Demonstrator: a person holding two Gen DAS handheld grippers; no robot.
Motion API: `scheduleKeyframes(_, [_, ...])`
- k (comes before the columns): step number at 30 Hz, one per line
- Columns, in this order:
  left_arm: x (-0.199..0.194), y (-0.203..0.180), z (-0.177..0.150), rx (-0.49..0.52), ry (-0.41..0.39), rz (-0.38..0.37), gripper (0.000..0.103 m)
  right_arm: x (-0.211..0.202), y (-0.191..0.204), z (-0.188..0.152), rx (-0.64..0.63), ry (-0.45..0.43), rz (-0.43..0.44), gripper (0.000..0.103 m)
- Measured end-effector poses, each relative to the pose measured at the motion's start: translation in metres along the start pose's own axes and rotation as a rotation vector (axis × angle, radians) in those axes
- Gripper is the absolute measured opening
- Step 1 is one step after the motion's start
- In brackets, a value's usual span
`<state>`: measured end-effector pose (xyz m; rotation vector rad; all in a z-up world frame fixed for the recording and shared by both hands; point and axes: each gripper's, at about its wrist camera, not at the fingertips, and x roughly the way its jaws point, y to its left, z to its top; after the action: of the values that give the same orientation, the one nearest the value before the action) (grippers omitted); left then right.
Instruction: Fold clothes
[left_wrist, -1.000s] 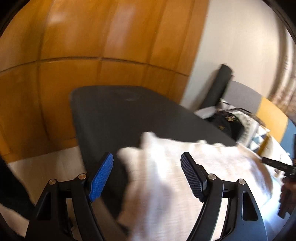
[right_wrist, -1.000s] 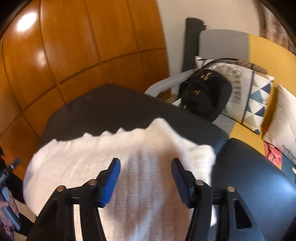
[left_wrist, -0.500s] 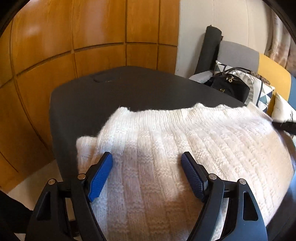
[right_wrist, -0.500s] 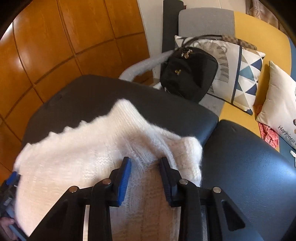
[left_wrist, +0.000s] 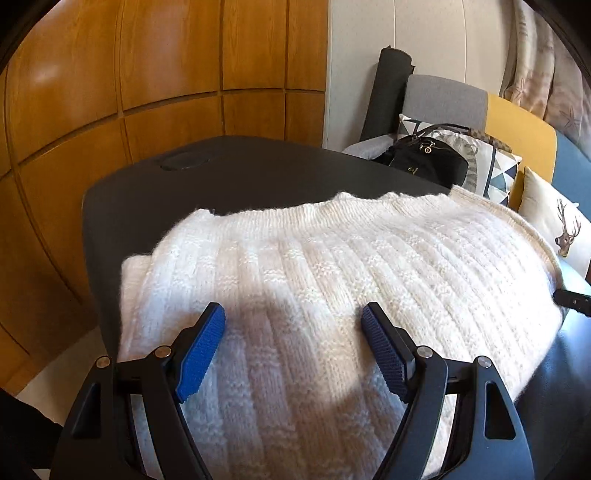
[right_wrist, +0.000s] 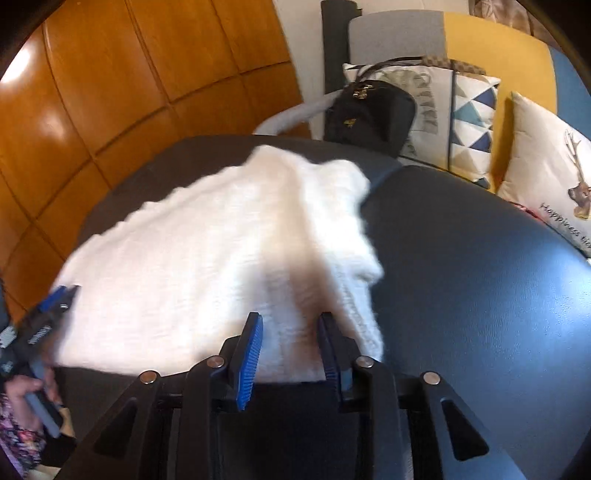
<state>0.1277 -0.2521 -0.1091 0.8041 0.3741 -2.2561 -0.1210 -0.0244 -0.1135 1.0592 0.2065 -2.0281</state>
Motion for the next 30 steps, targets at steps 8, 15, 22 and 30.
scheduleKeyframes(8, [0.012,-0.022,0.008,0.062,0.025,-0.005,0.081,0.001,-0.015,0.009,0.026,-0.04,-0.074,0.027])
scheduleKeyframes(15, [-0.011,0.001,-0.004,-0.061,-0.007,0.041,0.081,-0.009,0.027,0.025,-0.035,-0.097,0.022,0.037])
scheduleKeyframes(22, [-0.02,0.013,-0.021,-0.015,-0.042,0.058,0.081,0.039,0.045,0.038,-0.112,0.001,-0.051,0.038])
scheduleKeyframes(30, [-0.035,0.005,-0.013,0.011,-0.12,0.028,0.081,0.031,0.042,0.037,-0.046,-0.026,-0.02,0.041])
